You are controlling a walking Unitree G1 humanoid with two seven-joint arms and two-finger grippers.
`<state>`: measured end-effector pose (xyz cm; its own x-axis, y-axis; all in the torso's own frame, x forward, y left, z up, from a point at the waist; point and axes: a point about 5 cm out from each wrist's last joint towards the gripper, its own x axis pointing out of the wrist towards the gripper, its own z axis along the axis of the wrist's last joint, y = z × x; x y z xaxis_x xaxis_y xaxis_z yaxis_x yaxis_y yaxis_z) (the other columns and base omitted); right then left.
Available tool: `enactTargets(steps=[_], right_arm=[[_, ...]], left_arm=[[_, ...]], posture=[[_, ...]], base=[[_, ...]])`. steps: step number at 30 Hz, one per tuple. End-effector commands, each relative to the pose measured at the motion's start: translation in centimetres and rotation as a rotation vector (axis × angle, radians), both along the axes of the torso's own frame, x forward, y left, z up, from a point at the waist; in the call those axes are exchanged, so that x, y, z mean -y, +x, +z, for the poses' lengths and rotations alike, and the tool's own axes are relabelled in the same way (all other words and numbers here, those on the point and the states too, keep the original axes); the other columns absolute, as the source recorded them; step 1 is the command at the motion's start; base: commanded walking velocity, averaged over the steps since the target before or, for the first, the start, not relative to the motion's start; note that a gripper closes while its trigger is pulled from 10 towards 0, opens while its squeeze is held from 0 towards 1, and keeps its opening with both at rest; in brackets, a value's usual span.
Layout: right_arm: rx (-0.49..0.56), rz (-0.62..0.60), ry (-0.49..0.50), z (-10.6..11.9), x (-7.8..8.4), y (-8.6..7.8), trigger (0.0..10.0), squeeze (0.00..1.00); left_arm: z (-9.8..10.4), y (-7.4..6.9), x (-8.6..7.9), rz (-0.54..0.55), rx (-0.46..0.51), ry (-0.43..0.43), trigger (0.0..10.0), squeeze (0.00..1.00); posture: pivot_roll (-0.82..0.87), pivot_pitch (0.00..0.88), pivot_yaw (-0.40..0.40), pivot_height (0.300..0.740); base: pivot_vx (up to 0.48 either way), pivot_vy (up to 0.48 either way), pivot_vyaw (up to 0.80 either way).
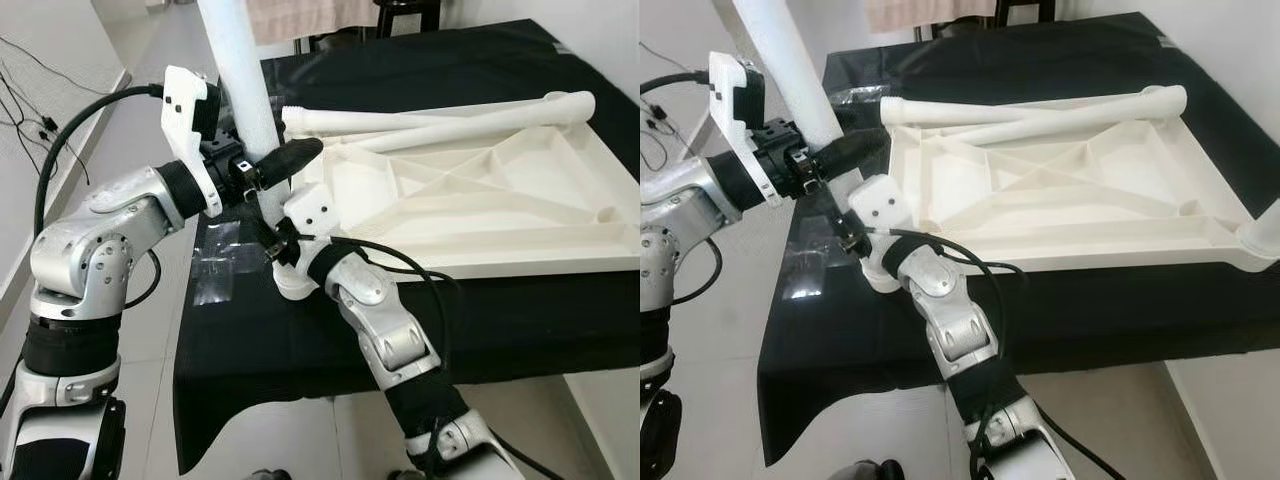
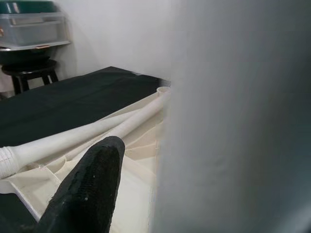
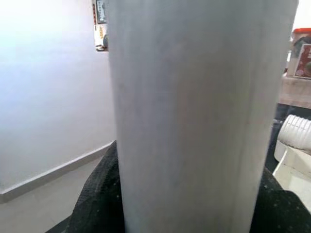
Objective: Building children table
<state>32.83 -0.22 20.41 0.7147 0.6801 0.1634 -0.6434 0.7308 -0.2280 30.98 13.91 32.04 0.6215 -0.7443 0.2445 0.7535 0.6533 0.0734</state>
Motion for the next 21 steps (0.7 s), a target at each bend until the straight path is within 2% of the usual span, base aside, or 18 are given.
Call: enactTargets(steps=[1, 2, 3, 7, 8, 9, 10, 14, 15, 19, 21], right_arm=[[-0.152, 0.006, -0.031, -2.9, -2.3, -0.1, 0.0, 0.00], [-0.149, -0.006, -0.029, -2.6, -2.3, 0.1, 0.0, 0.00], [-0.144, -0.036, -0.035, -2.3, -2.3, -0.1, 0.0, 0.00], [-0.134, -0.078, -0.049, -1.8, -2.0, -0.1, 0.0, 0.00], [-0.132, -0.080, -0.055, -1.6, -1.9, 0.0, 2.4, 0.00], [-0.132, -0.080, -0.055, -1.6, -1.9, 0.0, 2.4, 0.00], [-0.128, -0.074, -0.053, -1.3, -1.9, 0.2, 10.0, 0.00], [-0.115, -0.044, -0.041, -0.7, -1.7, 0.5, 10.0, 0.00], [-0.101, 0.013, -0.024, 0.1, -1.5, 0.9, 10.0, 1.00], [-0.074, 0.110, 0.002, 1.3, -0.9, 1.8, 10.0, 1.00], [-0.059, 0.289, 0.010, 2.6, 0.2, 2.5, 10.0, 1.00]], left_arm=[[-0.1, 0.0, 0.4, -0.014, -0.003, 0.010, 10.0, 0.00], [-0.1, -0.1, 0.3, -0.014, -0.004, 0.011, 7.9, 0.00], [-0.2, -0.1, 0.2, -0.015, -0.004, 0.011, 0.0, 0.00], [-0.3, -0.3, 0.0, -0.019, -0.007, 0.012, 0.0, 0.00], [-0.3, -0.3, 0.0, -0.021, -0.007, 0.013, 0.0, 0.00], [-0.3, -0.3, 0.0, -0.021, -0.007, 0.013, 0.0, 0.00], [-0.3, -0.3, 0.1, -0.024, -0.007, 0.014, 0.0, 0.00], [-0.3, -0.4, 0.1, -0.028, -0.007, 0.015, 0.0, 0.00], [-0.3, -0.4, 0.1, -0.029, -0.006, 0.015, 0.0, 0.00], [-0.3, -0.4, 0.2, -0.033, -0.004, 0.017, 0.0, 0.00], [-0.3, -0.4, 0.3, -0.040, -0.002, 0.019, 0.0, 0.00]], posture=[[-0.01, 0.172, 0.086, 0.740], [-0.02, 0.165, 0.086, 0.740], [-0.01, 0.164, 0.084, 0.740], [-0.01, 0.163, 0.083, 0.740], [-0.01, 0.163, 0.083, 0.740], [-0.01, 0.163, 0.083, 0.740], [-0.01, 0.163, 0.082, 0.740], [-0.01, 0.162, 0.082, 0.740], [-0.01, 0.162, 0.082, 0.740], [-0.02, 0.162, 0.082, 0.740], [-0.02, 0.163, 0.083, 0.740]], base=[[0.000, 0.000, 0.00], [0.000, 0.000, 0.00], [0.000, 0.000, 0.00], [0.000, 0.000, 0.00], [0.000, 0.000, 0.00], [0.000, 0.000, 0.00], [0.000, 0.000, 0.00], [0.000, 0.000, 0.00], [0.000, 0.000, 0.00], [0.000, 0.000, 0.00], [0.000, 0.000, 0.00]])
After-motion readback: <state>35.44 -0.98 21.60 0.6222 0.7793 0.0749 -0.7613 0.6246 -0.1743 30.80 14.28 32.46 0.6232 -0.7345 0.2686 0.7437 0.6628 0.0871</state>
